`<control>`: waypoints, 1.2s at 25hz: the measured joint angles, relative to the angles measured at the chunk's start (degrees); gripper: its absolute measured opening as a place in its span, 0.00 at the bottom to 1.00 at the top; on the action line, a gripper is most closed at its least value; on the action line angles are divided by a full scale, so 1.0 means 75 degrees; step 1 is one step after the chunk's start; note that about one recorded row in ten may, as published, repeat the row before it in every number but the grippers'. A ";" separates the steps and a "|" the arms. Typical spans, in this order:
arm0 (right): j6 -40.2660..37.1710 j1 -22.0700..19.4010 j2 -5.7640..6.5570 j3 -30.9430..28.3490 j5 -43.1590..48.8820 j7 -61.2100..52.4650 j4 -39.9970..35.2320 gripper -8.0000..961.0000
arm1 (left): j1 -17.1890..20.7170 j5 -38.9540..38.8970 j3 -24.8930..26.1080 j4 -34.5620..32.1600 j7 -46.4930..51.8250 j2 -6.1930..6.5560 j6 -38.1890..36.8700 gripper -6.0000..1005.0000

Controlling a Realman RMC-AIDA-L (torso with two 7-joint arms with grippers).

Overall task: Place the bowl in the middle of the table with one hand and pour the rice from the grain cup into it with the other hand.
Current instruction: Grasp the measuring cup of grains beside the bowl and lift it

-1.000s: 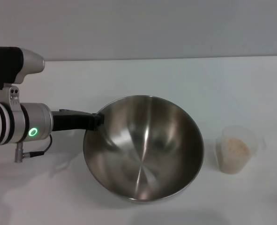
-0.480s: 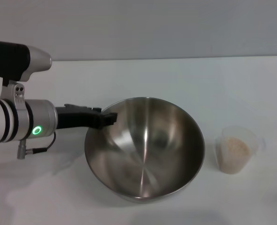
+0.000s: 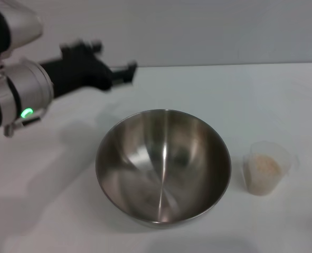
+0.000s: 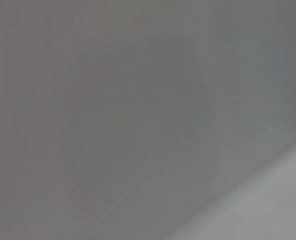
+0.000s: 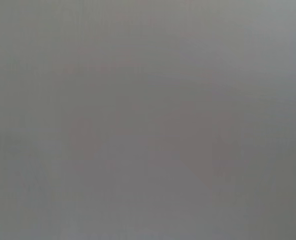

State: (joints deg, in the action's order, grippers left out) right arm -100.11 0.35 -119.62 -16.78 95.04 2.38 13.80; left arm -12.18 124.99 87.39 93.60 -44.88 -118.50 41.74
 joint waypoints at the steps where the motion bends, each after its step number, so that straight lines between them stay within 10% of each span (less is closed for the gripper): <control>1: -0.0002 -0.0003 0.0000 0.0001 0.0017 0.0001 -0.0001 0.73 | 0.0409 -0.0025 -0.0335 0.0333 -0.0541 0.0012 -0.0898 0.79; 9: 0.0235 -0.0126 -0.0006 0.0483 0.0070 0.0011 -0.0129 0.72 | 0.1899 0.0060 -0.2516 -0.0492 -0.2787 0.0035 -0.7708 0.86; 14: 0.0824 0.0041 -0.0010 0.0854 0.0070 0.0011 -0.0119 0.71 | 0.1379 0.0306 -0.3535 -0.3190 -0.1385 0.0011 -1.2329 0.86; 16: 0.1152 0.0230 -0.0008 0.1099 0.0070 0.0012 -0.0103 0.71 | 0.0826 0.0769 -0.3907 -0.5698 0.1161 -0.0001 -1.4863 0.86; 24: 0.1751 0.0635 -0.0009 0.1316 0.0075 0.0011 -0.0065 0.70 | 0.0121 0.1048 -0.3851 -0.9006 0.5377 -0.0011 -1.6394 0.86; 30: 0.2077 0.0811 -0.0012 0.1692 0.0078 0.0011 -0.0047 0.70 | 0.0281 0.1047 -0.3873 -0.9164 0.5457 -0.0014 -1.6467 0.86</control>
State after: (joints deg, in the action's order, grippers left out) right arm -84.54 6.43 -119.71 -4.09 95.63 2.46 13.45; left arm -10.07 132.84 58.34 24.87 -3.95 -118.61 -81.76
